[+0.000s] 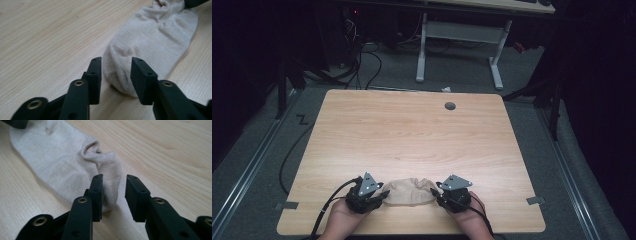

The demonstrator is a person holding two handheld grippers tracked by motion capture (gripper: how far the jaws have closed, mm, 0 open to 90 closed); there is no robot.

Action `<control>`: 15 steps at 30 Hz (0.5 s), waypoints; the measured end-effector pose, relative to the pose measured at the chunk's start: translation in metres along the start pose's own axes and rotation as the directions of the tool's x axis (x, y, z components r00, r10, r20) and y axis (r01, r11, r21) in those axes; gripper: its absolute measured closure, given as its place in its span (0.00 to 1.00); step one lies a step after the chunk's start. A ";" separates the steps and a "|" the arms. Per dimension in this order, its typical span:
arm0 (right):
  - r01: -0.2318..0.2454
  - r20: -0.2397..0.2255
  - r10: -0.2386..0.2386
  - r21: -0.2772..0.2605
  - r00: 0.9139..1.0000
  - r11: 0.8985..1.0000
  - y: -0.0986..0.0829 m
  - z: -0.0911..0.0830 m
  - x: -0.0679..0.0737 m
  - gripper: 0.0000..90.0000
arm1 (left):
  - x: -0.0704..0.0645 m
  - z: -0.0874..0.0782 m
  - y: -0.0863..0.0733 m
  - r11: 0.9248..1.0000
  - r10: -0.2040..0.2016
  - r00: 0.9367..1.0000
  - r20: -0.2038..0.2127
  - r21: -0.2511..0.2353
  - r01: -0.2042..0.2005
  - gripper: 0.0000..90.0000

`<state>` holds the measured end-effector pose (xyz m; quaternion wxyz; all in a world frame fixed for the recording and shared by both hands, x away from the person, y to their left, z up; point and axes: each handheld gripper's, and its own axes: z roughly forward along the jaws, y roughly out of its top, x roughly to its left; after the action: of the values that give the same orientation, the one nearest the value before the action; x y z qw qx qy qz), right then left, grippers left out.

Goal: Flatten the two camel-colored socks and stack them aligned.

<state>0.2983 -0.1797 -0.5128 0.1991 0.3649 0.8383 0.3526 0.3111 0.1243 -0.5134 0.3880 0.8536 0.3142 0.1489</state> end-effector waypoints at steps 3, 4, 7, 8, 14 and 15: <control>-0.017 0.010 0.018 -0.020 1.000 1.000 0.000 -0.002 -0.004 0.69 | 0.004 -0.003 0.000 1.000 -0.008 1.000 -0.008 -0.018 0.008 0.61; -0.026 0.012 0.027 -0.024 1.000 0.999 0.000 -0.002 -0.006 0.68 | 0.008 -0.004 0.001 1.000 -0.001 1.000 -0.015 -0.019 0.000 0.60; -0.052 0.027 0.053 -0.035 0.998 0.998 -0.002 -0.005 -0.014 0.65 | 0.015 -0.007 0.000 0.999 -0.024 0.999 -0.023 -0.034 0.023 0.57; -0.057 0.032 0.058 -0.040 0.998 0.998 -0.003 -0.005 -0.017 0.64 | 0.017 -0.008 0.000 0.999 -0.027 0.999 -0.032 -0.037 0.026 0.57; -0.103 0.076 0.107 -0.057 0.991 0.993 -0.010 -0.008 -0.037 0.59 | 0.037 -0.011 -0.006 0.997 -0.061 0.994 -0.085 -0.042 0.058 0.54; -0.113 0.087 0.118 -0.061 0.989 0.992 -0.011 -0.008 -0.041 0.58 | 0.042 -0.012 -0.007 0.997 -0.068 0.993 -0.098 -0.040 0.064 0.54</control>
<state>0.3151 -0.2200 -0.5125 0.2263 0.4226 0.7958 0.3700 0.3343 0.1621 -0.5110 0.3923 0.8269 0.3584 0.1839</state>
